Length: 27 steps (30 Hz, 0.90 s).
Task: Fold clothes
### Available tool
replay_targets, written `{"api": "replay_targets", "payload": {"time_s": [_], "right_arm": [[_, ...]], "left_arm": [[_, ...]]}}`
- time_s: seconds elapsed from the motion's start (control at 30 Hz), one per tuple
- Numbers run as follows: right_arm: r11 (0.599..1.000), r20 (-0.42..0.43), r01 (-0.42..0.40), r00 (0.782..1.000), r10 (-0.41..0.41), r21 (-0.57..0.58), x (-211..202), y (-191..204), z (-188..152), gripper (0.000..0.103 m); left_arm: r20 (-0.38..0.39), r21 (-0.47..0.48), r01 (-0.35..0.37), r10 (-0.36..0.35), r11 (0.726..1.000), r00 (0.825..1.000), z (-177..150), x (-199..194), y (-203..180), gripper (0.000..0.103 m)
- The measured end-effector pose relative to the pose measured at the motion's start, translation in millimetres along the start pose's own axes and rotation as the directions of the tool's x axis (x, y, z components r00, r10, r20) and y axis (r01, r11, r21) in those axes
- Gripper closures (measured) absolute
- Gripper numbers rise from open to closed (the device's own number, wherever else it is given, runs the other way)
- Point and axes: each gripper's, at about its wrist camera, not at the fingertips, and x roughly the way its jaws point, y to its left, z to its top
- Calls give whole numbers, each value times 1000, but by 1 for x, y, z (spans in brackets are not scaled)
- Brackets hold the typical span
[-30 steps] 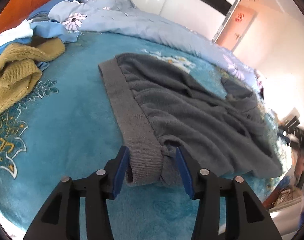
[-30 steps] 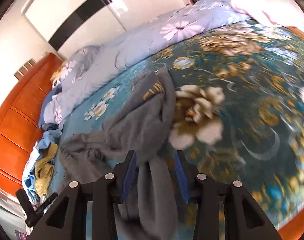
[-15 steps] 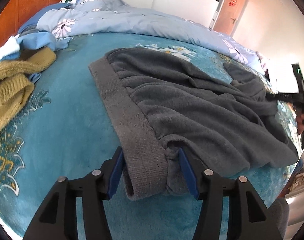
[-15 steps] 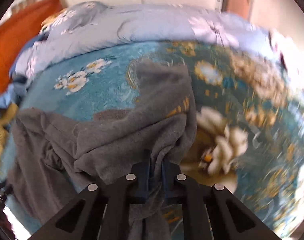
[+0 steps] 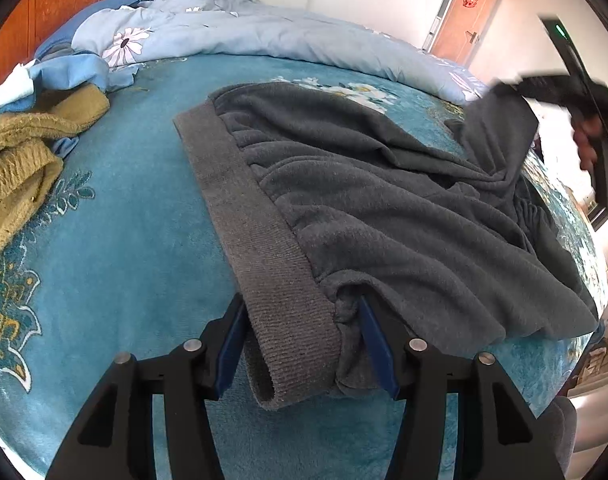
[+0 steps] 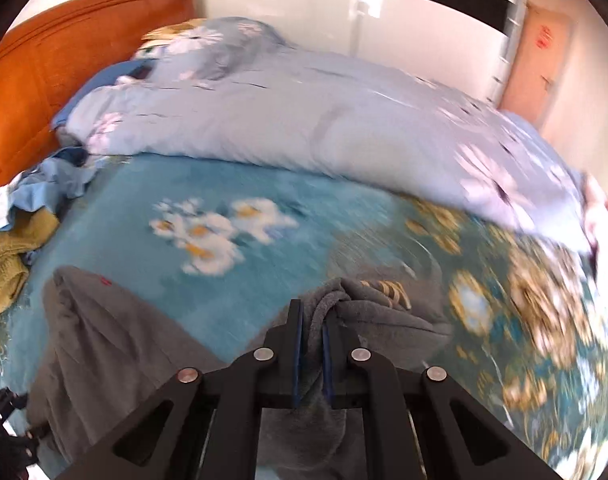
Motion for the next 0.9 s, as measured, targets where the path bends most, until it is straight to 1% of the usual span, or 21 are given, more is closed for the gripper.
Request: {"api": "replay_targets", "payload": {"time_s": [0.07,0.2,0.27,0.33,0.37,0.43,0.47,0.5,0.53,0.63,0.7,0.73,0.77,0.87,0.9], "right_arm": [[998,2,-41,999,41,-55,8,26,8,94],[974,-50,-118,993,111,-193,32,91,0,94],[967,-80,-148,988,133,-209,41,107,-11,94],[965,-104,-147,986,127,-219,49,115,-21,94],[964,-102,-142,987,122,-224,48,115,-25,91],[964,-100,-132,989,111,-230,44,113,-30,90],[965,-100,-126,989,105,-231,42,111,-32,82],[965,-100,-120,990,98,-233,39,109,-34,70],[965,-100,-114,991,92,-235,36,107,-35,65],[967,-101,-99,992,77,-234,25,99,-43,60],[969,-104,-94,992,71,-228,16,93,-50,53],[970,-107,-90,992,67,-224,12,89,-55,52],[973,-112,-77,992,53,-218,7,82,-63,50],[979,-128,-36,992,10,-200,-9,59,-88,49],[981,-140,-7,990,-20,-192,-13,51,-98,49]], "left_arm": [[-4,-2,-4,4,1000,1000,1,0,0,46],[-8,0,-11,11,1000,1000,1,-1,-1,46],[-8,3,-12,12,1000,1000,0,-2,-2,46],[-10,1,-12,12,1000,1000,-1,-2,-1,46],[-11,-2,-11,11,1000,1000,-1,-2,-1,46],[-13,-13,-9,9,1000,1000,-1,-1,0,46],[-15,-17,-10,9,1000,1000,-1,0,-1,46],[-16,-21,-10,10,1000,1000,-1,0,-1,46],[-16,-23,-11,10,1000,1000,-1,0,-1,46],[-12,-26,-11,11,1000,1000,-1,-2,-1,45],[-9,-31,-11,11,999,1000,-2,-3,-1,45],[-9,-34,-11,11,999,1000,-2,-3,-1,45],[-8,-34,-10,10,999,1000,-2,-4,-2,45],[-2,-26,-9,9,1000,1000,-4,-6,-5,45],[-2,-26,-10,10,1000,1000,-4,-7,-6,45]]}}
